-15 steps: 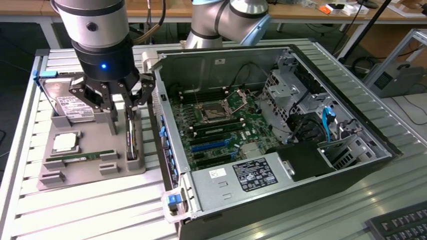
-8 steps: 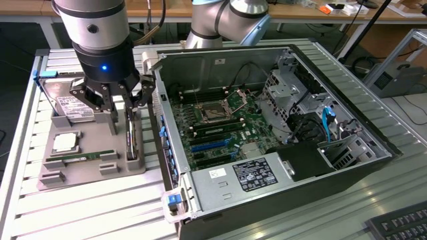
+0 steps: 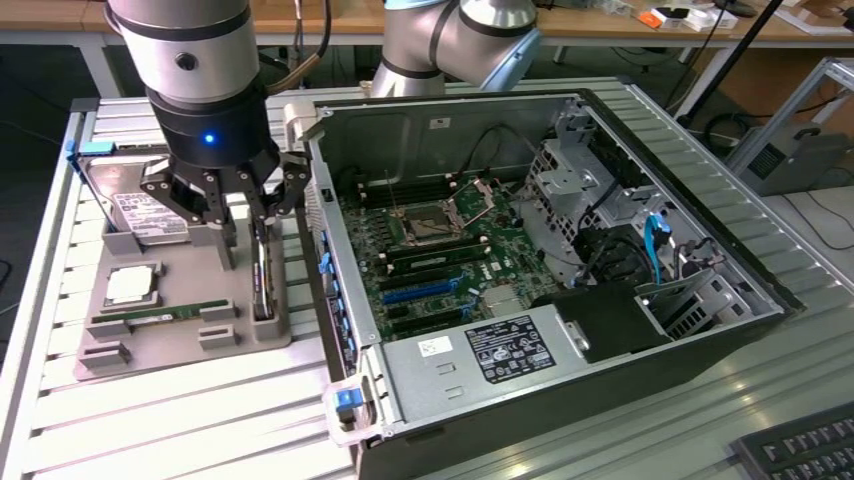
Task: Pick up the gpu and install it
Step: 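Pick up the gpu and move the gpu toward the slot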
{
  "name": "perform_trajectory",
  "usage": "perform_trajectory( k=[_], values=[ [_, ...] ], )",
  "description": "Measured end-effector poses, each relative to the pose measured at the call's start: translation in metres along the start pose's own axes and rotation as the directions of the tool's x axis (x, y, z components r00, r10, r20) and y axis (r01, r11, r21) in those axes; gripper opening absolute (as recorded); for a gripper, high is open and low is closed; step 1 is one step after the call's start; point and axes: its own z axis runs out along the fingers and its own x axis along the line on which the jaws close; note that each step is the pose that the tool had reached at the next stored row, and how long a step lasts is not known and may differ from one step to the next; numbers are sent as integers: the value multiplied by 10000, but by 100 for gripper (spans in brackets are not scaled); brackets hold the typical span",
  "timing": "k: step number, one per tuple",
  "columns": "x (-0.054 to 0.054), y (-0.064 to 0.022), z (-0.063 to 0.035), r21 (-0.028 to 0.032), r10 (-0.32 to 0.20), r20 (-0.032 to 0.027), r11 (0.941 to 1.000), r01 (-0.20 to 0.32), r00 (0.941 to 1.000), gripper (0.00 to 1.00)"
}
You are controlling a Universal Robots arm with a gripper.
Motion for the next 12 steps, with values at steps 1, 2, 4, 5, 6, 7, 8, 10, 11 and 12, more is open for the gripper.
perform_trajectory(
  k=[1, 2, 4, 5, 6, 7, 8, 10, 11, 12],
  values=[
    [0, 0, 2, 1, 0, 0, 10000, 0, 10000, 36],
    [0, 0, 4, 2, 0, 0, 10000, 0, 10000, 36],
    [0, 0, 9, 6, -1, 1, 10000, 1, 10000, 36],
    [0, 0, 14, 12, 0, 1, 10000, 0, 10000, 36],
    [0, 0, 16, 15, 0, 1, 10000, 0, 10000, 36],
    [0, 0, 19, 20, -1, 2, 10000, 1, 10000, 36],
    [1, 0, 22, 24, 0, 2, 10000, 0, 10000, 36],
    [1, -1, 27, 35, -1, 3, 10000, 1, 10000, 36],
    [1, -1, 29, 41, -1, 4, 10000, 1, 10000, 36],
    [1, -1, 32, 50, -1, 4, 10000, 1, 10000, 36]
  ],
)
